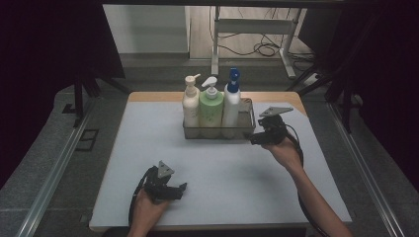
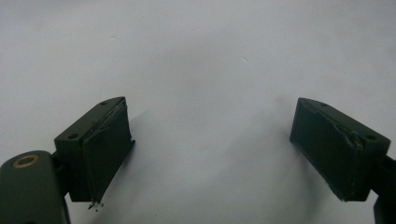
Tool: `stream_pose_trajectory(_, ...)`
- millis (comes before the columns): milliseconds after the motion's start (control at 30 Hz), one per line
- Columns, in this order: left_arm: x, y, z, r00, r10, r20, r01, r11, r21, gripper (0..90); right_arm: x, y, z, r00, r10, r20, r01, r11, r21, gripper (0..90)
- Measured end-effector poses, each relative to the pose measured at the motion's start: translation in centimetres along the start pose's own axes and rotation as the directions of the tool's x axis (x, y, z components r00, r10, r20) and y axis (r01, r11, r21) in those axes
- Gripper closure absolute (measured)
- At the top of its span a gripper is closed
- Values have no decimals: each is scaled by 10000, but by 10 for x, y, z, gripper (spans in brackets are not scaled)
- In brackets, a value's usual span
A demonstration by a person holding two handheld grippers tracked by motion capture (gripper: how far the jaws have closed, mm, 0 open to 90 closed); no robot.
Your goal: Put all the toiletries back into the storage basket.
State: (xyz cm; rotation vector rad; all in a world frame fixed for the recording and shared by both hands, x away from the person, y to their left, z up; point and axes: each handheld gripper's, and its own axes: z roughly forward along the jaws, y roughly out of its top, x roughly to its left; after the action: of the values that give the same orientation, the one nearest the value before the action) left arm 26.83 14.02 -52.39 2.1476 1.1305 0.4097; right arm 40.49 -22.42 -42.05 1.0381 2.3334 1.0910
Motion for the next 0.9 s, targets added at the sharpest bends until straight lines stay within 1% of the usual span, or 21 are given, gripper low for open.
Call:
stream_pose_trajectory(100,0,0,0,10000,-3,1,3,10000,-1,122,2,-3,-6,9999,-155,31,155,9999,2,141)
stream_pose_trajectory(267,0,0,0,10000,-4,-1,4,10000,-3,122,6,-11,-16,9994,-342,94,341,9994,66,130)
stream_pose_trajectory(333,0,0,0,10000,-4,0,4,10000,-3,122,8,-14,-21,9991,-430,49,430,9991,59,124)
stream_pose_trajectory(500,0,0,0,10000,16,-10,-16,10000,-4,122,12,-24,-29,9982,-594,69,593,9981,193,47)
stream_pose_trajectory(600,0,0,0,10000,6,-10,-6,10000,-5,122,15,-29,-34,9972,-746,107,743,9969,253,24)
stream_pose_trajectory(733,0,0,0,10000,-2,-3,2,10000,-4,122,19,-41,-40,9974,-724,14,724,9968,332,9)
stream_pose_trajectory(767,0,0,0,10000,0,-5,0,10000,-6,122,20,-45,-41,9969,-783,20,782,9961,397,0)
stream_pose_trajectory(900,0,0,0,10000,23,-8,-23,10000,-4,122,22,-59,-44,9970,-771,27,769,9956,528,0)
